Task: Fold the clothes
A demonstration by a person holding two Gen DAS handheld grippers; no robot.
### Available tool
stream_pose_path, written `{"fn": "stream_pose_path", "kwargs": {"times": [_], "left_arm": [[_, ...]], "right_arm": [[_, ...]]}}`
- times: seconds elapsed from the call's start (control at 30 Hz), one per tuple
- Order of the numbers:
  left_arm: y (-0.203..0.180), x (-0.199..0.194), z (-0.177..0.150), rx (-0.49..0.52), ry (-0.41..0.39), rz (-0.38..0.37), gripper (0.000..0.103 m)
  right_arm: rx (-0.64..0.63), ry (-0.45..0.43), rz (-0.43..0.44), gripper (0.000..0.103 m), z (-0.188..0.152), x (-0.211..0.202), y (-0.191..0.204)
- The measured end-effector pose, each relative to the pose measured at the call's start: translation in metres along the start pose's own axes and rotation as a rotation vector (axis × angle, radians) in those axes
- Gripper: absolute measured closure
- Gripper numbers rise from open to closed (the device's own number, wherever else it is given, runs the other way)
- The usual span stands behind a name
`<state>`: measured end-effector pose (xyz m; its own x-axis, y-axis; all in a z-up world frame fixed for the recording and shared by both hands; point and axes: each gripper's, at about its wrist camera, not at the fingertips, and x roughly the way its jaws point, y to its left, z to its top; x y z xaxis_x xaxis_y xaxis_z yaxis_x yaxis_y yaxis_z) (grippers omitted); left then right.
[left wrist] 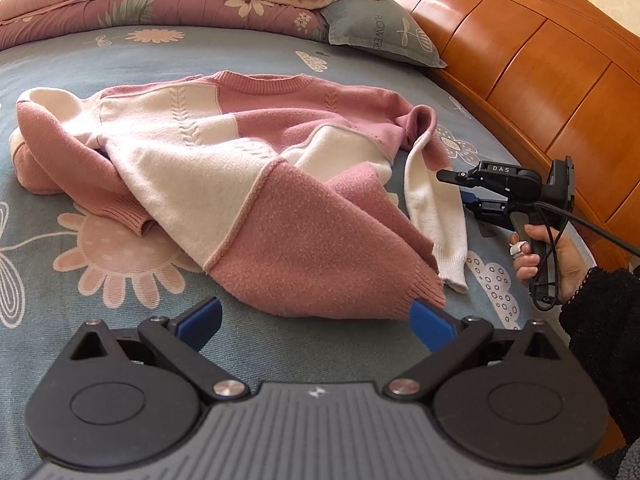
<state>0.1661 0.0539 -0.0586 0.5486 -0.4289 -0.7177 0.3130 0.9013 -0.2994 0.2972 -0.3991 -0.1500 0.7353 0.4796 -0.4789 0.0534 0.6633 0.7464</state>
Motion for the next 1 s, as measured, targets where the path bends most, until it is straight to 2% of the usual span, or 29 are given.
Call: {"fn": "stream_pose_path", "kwargs": {"times": [0.03,0.1,0.13,0.2,0.37,0.53,0.6,0.67,0.7,0.8,0.83,0.87,1.0], "left_arm": [[0.001,0.0,0.0,-0.001,0.001,0.0,0.003],[0.002,0.001,-0.001,-0.002,0.003,0.0,0.003],[0.002,0.001,-0.001,-0.003,0.004,0.0,0.003],[0.004,0.002,-0.002,-0.005,0.005,0.0,0.003],[0.01,0.0,-0.003,-0.022,-0.001,0.005,0.003],[0.014,0.001,-0.003,-0.032,0.001,0.01,0.003],[0.015,0.001,-0.004,-0.033,0.001,0.009,0.003],[0.015,0.001,-0.004,-0.036,-0.001,0.009,0.003],[0.015,0.0,-0.004,-0.037,-0.002,0.009,0.003],[0.015,-0.002,-0.004,-0.043,-0.008,0.006,0.003],[0.016,-0.002,-0.004,-0.047,-0.009,0.003,0.003],[0.017,-0.003,-0.004,-0.051,-0.01,0.001,0.003],[0.019,-0.008,-0.005,-0.068,-0.027,-0.017,0.003]], "right_arm": [[-0.032,0.013,-0.01,0.068,-0.002,0.0,0.004],[-0.104,0.051,-0.058,0.095,-0.006,-0.001,0.012],[-0.135,0.054,-0.077,0.097,-0.005,-0.005,0.015],[-0.189,0.044,-0.113,0.097,-0.001,-0.013,0.02],[-0.313,-0.026,-0.213,0.097,0.038,-0.047,0.032],[-0.426,-0.06,-0.405,0.097,0.086,-0.063,0.037],[-0.467,-0.097,-0.517,0.096,0.106,-0.062,0.034],[-0.485,-0.149,-0.625,0.077,0.115,-0.063,0.034],[-0.483,-0.174,-0.667,0.077,0.118,-0.063,0.035],[-0.518,-0.186,-0.567,0.073,0.097,-0.068,0.052],[-0.544,-0.178,-0.538,0.068,0.084,-0.068,0.061],[-0.563,-0.147,-0.488,0.063,0.069,-0.065,0.068],[-0.596,0.023,-0.31,0.062,0.005,-0.048,0.092]]}}
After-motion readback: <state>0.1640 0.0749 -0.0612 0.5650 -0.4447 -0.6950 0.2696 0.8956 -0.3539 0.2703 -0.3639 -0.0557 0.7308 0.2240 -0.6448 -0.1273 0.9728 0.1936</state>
